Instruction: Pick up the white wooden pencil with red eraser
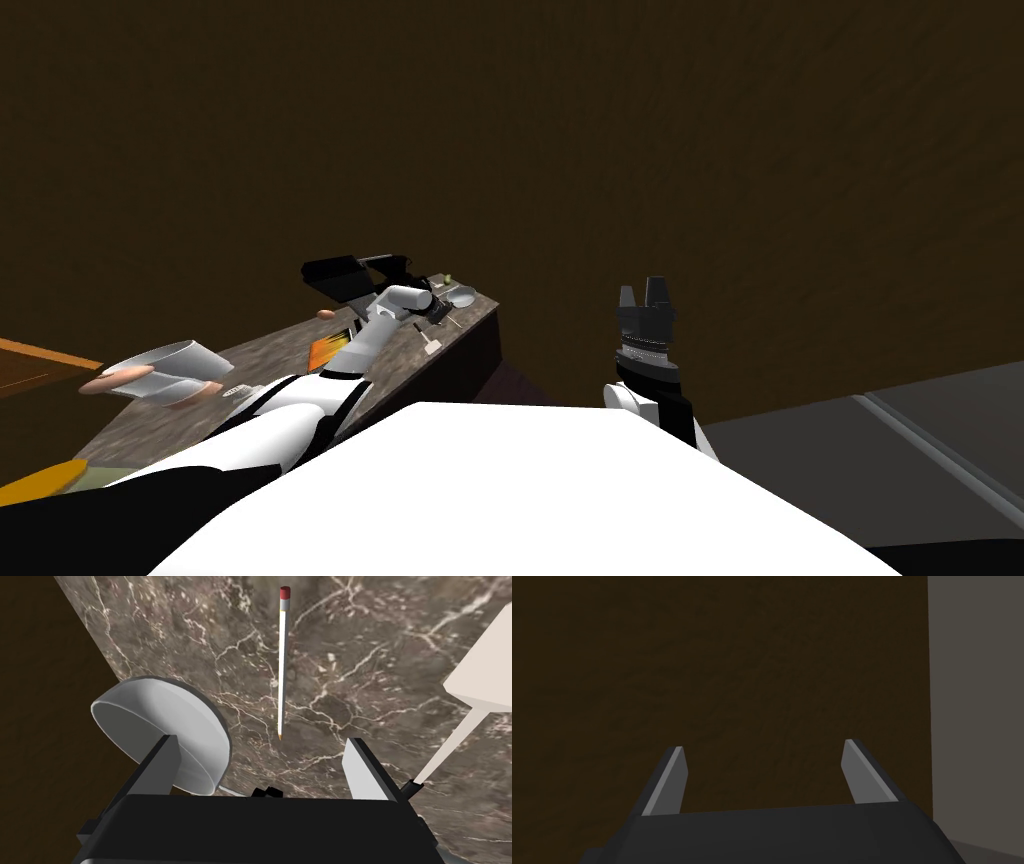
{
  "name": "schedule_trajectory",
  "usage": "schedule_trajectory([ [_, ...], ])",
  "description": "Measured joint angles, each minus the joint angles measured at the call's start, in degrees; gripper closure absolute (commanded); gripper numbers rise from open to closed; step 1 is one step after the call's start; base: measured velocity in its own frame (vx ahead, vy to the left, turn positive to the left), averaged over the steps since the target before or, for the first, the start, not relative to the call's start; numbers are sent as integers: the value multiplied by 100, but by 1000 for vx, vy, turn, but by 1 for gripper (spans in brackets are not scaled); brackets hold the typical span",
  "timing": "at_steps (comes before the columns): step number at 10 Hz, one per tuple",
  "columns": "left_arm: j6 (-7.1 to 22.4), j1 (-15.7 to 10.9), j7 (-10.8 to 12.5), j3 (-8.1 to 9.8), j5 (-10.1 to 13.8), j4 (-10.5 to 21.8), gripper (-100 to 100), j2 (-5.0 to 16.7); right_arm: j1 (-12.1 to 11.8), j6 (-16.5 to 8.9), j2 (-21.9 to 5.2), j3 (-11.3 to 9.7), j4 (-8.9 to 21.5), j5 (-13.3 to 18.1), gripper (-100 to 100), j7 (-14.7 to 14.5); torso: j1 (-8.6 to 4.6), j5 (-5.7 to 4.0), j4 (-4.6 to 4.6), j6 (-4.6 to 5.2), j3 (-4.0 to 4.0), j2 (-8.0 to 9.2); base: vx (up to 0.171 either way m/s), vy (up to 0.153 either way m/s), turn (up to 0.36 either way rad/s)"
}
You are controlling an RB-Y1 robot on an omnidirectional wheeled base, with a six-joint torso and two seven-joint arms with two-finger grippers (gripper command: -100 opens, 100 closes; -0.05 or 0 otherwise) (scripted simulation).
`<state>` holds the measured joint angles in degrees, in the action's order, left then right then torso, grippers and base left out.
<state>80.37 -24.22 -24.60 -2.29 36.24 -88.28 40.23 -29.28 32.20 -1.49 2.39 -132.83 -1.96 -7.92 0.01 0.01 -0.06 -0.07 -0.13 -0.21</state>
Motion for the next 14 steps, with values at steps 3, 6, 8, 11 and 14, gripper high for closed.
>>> schedule_trajectory([
  [3, 429, -153, 1, -95, 166, 304, -100, 54, 0, 0, 0, 0, 0, 0, 0, 0, 3, 0, 1, 2, 1, 1, 53, 16, -99],
  [6, 877, -318, 33, -219, 317, 631, -100, 75, 0, 0, 0, 0, 0, 0, 0, 0, 10, 2, -1, 2, -5, -9, 75, 30, -114],
  [8, 1110, -360, 38, -275, 404, 799, -100, 92, 0, 0, 0, 0, 0, 0, 0, 0, 7, 2, -1, 0, -1, -2, 69, 34, -132],
  [11, 1444, -357, 72, -446, 532, 1204, -100, 52, -1, 0, 0, 1, 0, 0, 0, 0, 17, 4, -3, -3, -7, -12, 97, 58, -74],
  [14, 1625, -241, 125, -553, 588, 1410, 0, 21, 0, 0, -1, 1, 0, 0, 0, 0, 23, 7, -1, -4, -2, -2, 57, 65, -16],
])
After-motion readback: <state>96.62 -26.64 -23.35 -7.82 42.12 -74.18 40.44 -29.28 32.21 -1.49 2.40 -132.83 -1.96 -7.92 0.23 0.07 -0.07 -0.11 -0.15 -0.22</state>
